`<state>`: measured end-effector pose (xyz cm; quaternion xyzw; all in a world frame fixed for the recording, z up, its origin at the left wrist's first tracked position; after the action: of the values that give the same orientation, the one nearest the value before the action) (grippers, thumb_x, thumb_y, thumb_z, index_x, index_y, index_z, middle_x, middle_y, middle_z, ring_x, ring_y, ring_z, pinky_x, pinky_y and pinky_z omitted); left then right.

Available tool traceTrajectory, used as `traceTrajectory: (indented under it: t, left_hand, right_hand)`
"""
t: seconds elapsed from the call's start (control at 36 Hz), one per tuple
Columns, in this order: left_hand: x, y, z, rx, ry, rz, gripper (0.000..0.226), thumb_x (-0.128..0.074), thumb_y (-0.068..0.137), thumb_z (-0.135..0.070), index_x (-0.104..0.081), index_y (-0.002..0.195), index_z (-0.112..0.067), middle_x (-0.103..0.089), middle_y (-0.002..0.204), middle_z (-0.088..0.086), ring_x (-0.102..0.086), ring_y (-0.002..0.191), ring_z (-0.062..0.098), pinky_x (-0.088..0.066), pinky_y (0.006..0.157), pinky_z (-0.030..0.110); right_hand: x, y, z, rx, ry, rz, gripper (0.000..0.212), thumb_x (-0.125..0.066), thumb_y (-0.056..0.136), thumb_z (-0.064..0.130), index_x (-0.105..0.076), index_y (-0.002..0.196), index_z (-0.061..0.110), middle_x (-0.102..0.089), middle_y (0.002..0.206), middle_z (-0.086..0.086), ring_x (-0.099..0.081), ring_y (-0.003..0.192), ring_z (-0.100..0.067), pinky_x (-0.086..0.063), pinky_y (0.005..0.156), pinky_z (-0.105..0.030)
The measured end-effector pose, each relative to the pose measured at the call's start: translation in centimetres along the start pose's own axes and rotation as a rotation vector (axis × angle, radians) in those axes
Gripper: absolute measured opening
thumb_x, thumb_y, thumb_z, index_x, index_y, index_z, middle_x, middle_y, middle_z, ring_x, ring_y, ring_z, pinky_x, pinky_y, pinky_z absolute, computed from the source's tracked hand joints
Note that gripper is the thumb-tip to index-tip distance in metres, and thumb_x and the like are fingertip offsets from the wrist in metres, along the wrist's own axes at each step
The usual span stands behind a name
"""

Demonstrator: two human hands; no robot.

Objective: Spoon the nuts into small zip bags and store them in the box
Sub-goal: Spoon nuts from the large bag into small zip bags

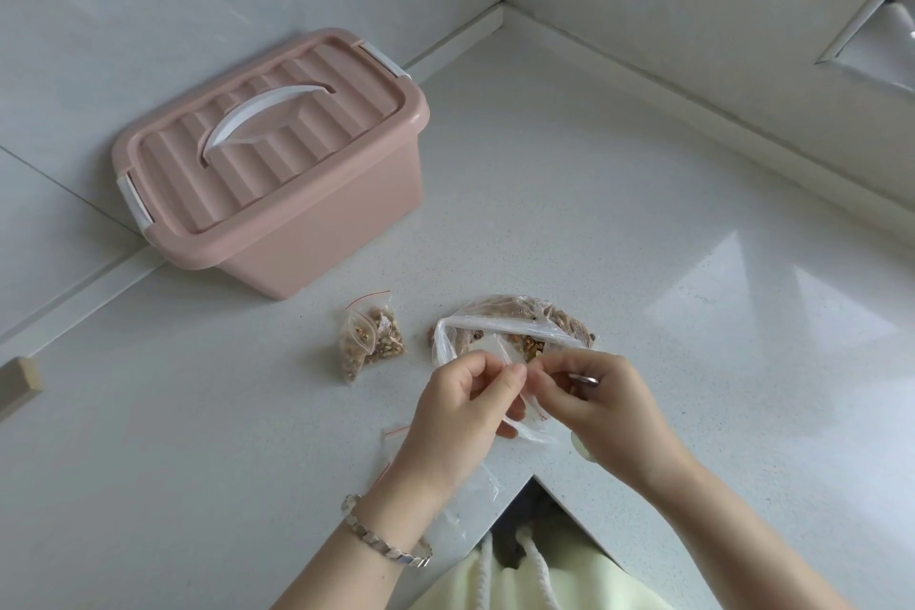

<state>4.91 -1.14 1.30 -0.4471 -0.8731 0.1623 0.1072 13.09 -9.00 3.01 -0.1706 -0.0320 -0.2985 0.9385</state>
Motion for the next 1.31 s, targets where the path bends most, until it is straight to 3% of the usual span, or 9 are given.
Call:
traceTrajectory:
  t: [0.25,0.39,0.53,0.72,0.97,1.06,1.14,1.22,1.31]
  left_hand:
    - [0.5,-0.2,-1.0,-0.108,0.283,-0.015,0.024,-0.052,0.092,-0.023,-0.060,0.069,-0.023,-0.062,0.062,-0.013,-0.060,0.068,0.013,-0.051,0.070,0.037]
    - [0.3,-0.3,-1.7,-0.172,0.330,0.048,0.025,-0.048,0.094,-0.025,-0.059,0.072,-0.020,-0.061,0.066,-0.012,-0.057,0.065,0.007,-0.048,0.067,0.028]
    - [-0.2,-0.3,-1.8,-0.175,0.117,0.137,0.021,-0.050,0.084,-0.028,-0.057,0.065,-0.022,-0.057,0.060,-0.011,-0.045,0.053,-0.003,-0.034,0.056,0.008]
    - [-0.5,-0.2,-0.9,-0.042,-0.173,0.150,0.017,-0.053,0.080,-0.019,-0.061,0.069,-0.009,-0.064,0.062,-0.002,-0.058,0.063,0.008,-0.038,0.053,0.016]
    - [3.1,-0.2,-2.3,-0.156,0.810,-0.277,0.033,-0.059,0.077,-0.029,-0.042,0.051,-0.016,-0.044,0.047,-0.001,-0.036,0.049,0.015,-0.030,0.046,0.021]
    - [2.3,-0.1,-3.0,-0.303,0.735,-0.227,0.018,-0.054,0.075,-0.041,-0.052,0.074,-0.023,-0.056,0.074,-0.009,-0.052,0.073,0.007,-0.040,0.061,0.014]
    - [1.0,-0.1,-3.2,-0.452,0.617,-0.037,0.052,-0.054,0.073,-0.049,-0.038,0.119,-0.031,-0.040,0.124,-0.017,-0.034,0.121,-0.006,-0.026,0.097,0.003]
    - [-0.3,-0.4,-3.3,-0.567,0.685,0.084,0.095,-0.067,0.064,-0.058,-0.012,0.139,-0.036,-0.009,0.145,-0.030,-0.004,0.141,0.000,-0.012,0.115,0.021]
    - [-0.4,-0.4,-3.8,-0.657,0.732,-0.015,0.097,-0.068,0.061,-0.060,-0.020,0.139,-0.026,-0.032,0.140,-0.020,-0.018,0.139,0.004,-0.023,0.113,0.038]
  right_hand:
    - [0.3,0.3,0.4,0.045,-0.041,-0.028,0.012,-0.070,0.066,0.037,-0.071,0.070,0.026,-0.059,0.055,0.012,-0.034,0.048,-0.003,-0.032,0.049,-0.014]
    - [0.6,0.5,0.9,0.051,-0.058,-0.018,0.011,-0.069,0.079,0.015,-0.072,0.069,0.018,-0.059,0.050,0.015,-0.043,0.045,-0.001,-0.034,0.048,-0.011]
    - [0.5,0.5,1.4,0.090,0.012,0.038,0.020,-0.066,0.080,0.012,-0.069,0.063,0.022,-0.057,0.054,0.009,-0.041,0.050,0.000,-0.033,0.052,-0.010]
    - [0.9,0.8,1.2,0.084,0.110,0.073,0.019,-0.070,0.072,0.040,-0.073,0.070,0.021,-0.066,0.067,-0.013,-0.058,0.064,-0.031,-0.044,0.067,-0.036]
    - [2.6,0.1,2.5,0.203,-0.521,-0.268,0.012,-0.074,0.073,0.013,-0.070,0.064,0.021,-0.058,0.059,0.023,-0.053,0.060,0.013,-0.038,0.055,-0.004]
    - [2.7,0.1,2.2,0.156,-0.423,-0.284,0.014,-0.073,0.073,0.010,-0.067,0.062,0.016,-0.060,0.055,0.017,-0.053,0.054,0.008,-0.037,0.052,-0.005]
    - [2.6,0.3,1.8,0.071,-0.222,-0.223,0.018,-0.071,0.075,0.006,-0.065,0.060,0.015,-0.058,0.048,0.016,-0.046,0.040,-0.001,-0.033,0.044,-0.007]
    - [2.1,0.2,1.7,0.030,-0.140,-0.164,0.020,-0.070,0.075,0.006,-0.064,0.059,0.015,-0.056,0.047,0.017,-0.038,0.039,-0.004,-0.031,0.041,-0.009]
    - [1.3,0.2,2.2,0.044,-0.149,-0.103,0.023,-0.069,0.073,0.006,-0.064,0.056,0.019,-0.060,0.053,0.013,-0.040,0.042,-0.002,-0.037,0.048,-0.010]
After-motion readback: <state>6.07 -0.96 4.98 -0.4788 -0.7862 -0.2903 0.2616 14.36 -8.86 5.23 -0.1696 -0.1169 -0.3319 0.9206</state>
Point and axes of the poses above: each hand's wrist, its own y-axis towards the middle knuckle, its own x-axis out of the back of the hand, z = x × y, the point moved 9 cm from there along y, towards the middle knuckle
